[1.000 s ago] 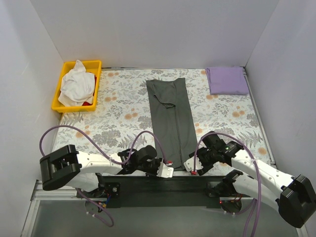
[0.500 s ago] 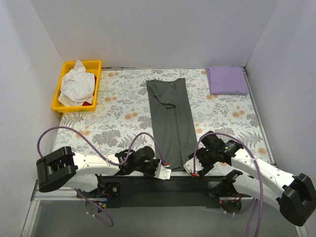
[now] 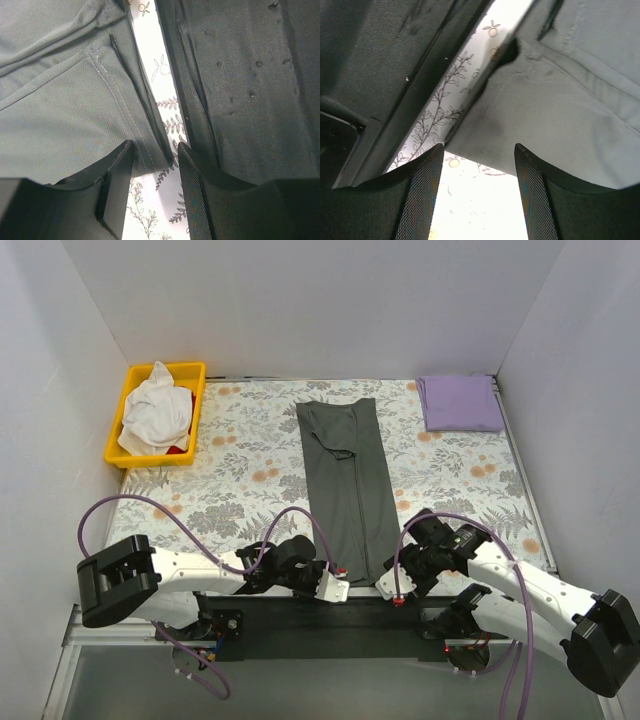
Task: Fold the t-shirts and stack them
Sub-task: Fold the tshirt
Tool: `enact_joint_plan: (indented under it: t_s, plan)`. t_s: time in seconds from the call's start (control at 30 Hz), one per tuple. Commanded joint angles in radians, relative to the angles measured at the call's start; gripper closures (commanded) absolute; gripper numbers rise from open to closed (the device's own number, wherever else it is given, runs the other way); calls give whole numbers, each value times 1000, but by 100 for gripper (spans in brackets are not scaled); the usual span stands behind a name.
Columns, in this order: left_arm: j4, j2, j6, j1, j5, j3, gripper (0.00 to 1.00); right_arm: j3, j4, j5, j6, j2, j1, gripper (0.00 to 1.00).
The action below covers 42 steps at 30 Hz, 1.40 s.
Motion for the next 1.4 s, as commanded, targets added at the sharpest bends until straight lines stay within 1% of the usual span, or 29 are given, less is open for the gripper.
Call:
enact_joint_plan:
  t_s: [0.0,0.13,0.23,0.37,0.4,0.43,0.47,0.5,0.57,0.6,0.63,0.7,0.77,0.8,0.83,0.93,1.03,1.13,1.17,1.23,1.27,1.3,1.37]
  plan:
    - [-46,8,-6,-5,-10,-12,61,-16,25,5,10,24,9,35]
    - [-45,9,-16,-5,-16,-12,61,-43,30,5,10,21,22,35]
    - [-45,12,-16,-5,-14,-14,63,-71,44,19,7,27,26,40]
    - [-42,31,-12,-5,-1,-15,70,-103,105,26,30,22,29,59]
    - [-45,38,-13,-5,-2,-11,76,-111,125,32,41,21,30,61]
    - [-48,48,-16,-5,-4,-6,79,-117,142,49,48,22,33,64]
    - [-54,61,-26,-5,-13,6,82,-124,168,58,56,28,35,70]
    - [-54,65,-30,-5,-20,12,90,-125,177,72,73,33,35,74]
    - [-104,48,-30,-5,-24,22,95,-112,185,80,84,41,36,83]
    - [-118,31,-29,-5,-19,20,98,-105,183,83,99,39,38,84]
    - [-141,8,-29,-5,-13,14,100,-96,182,83,105,33,53,85]
    - [-170,-56,-24,-5,12,5,100,-70,177,91,152,10,81,92]
    - [-221,-105,-27,-5,21,5,100,-43,159,89,203,-2,139,99]
    - [-238,-118,-36,-5,32,15,100,-13,150,83,231,-4,162,99]
    - [-279,-142,-41,-5,44,25,100,7,133,77,295,-4,209,99]
    - [-316,-201,-85,-5,81,48,100,78,124,59,385,1,263,99]
    - [-364,-274,-111,-2,91,91,100,150,108,75,419,16,260,99]
    - [-405,-311,-139,48,108,135,100,219,73,75,420,13,233,99]
    - [-416,-319,-139,90,114,147,100,231,67,77,400,15,222,99]
    - [-433,-331,-133,130,127,183,100,253,56,80,361,16,171,99]
    - [-433,-331,-119,169,133,192,100,266,58,80,317,25,152,99]
    - [-430,-327,-112,193,137,203,100,279,58,69,295,33,112,99]
    - [-410,-294,-98,251,145,232,100,328,65,59,260,79,70,99]
